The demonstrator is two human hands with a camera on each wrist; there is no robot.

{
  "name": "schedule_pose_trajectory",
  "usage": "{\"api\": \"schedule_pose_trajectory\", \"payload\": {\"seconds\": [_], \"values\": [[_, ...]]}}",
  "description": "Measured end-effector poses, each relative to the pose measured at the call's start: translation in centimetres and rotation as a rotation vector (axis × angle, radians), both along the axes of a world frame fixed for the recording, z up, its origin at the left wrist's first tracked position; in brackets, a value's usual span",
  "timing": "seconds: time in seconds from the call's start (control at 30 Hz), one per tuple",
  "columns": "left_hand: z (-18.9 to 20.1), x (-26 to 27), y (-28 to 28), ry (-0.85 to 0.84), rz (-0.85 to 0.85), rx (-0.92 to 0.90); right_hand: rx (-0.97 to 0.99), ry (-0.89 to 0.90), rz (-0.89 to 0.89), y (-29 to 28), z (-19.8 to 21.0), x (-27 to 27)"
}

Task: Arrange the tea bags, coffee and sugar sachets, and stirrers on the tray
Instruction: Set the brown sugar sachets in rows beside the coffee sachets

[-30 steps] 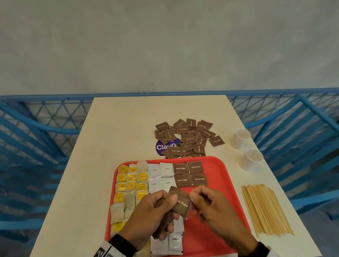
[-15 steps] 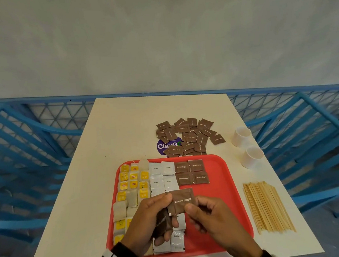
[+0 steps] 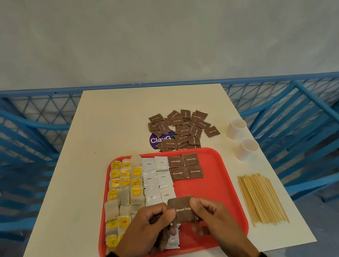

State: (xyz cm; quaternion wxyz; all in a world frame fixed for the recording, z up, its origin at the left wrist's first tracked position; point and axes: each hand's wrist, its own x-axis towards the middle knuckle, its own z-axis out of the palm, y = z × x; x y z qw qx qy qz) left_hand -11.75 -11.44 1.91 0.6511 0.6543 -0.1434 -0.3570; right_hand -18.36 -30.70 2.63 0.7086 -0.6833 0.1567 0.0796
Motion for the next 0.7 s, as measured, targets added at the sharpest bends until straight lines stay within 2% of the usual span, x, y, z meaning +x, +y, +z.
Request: {"api": "schedule_pose_trajectory", "payload": {"seconds": [0.13, 0.23, 0.3, 0.37, 0.47, 0.57, 0.7], "values": [[-0.8, 0.4, 0.0, 0.085, 0.012, 0.021, 0.077, 0.083, -0.061, 0.1, -1.2, 0.3], [-1.3, 0.8, -0.4, 0.069, 0.026, 0.048, 0.088, 0.114, -0.069, 0.1, -1.3, 0.7], [-1.9, 1.1, -0.5, 0.036, 0.028, 0.095, 0.004, 0.132, -0.11, -0.7, -1.7, 1.5], [-2.3, 1.4, -0.2, 0.042, 0.087, 0.145, -0.17, 0.138, -0.171, -2.3, -3.0, 3.2], [-2.6, 1.6, 0.8, 0.061, 0.158, 0.179, -0.417, 0.183, -0.19, -4.7, -6.8, 6.6], [-2.7, 1.5, 1.8, 0.073, 0.175, 0.205, -0.534, 0.27, -0.149, -5.2, -10.2, 8.8], [-2.9, 1.5, 2.6, 0.099, 0.198, 0.221, -0.622, 0.317, -0.159, -4.4, -10.8, 10.2]]}}
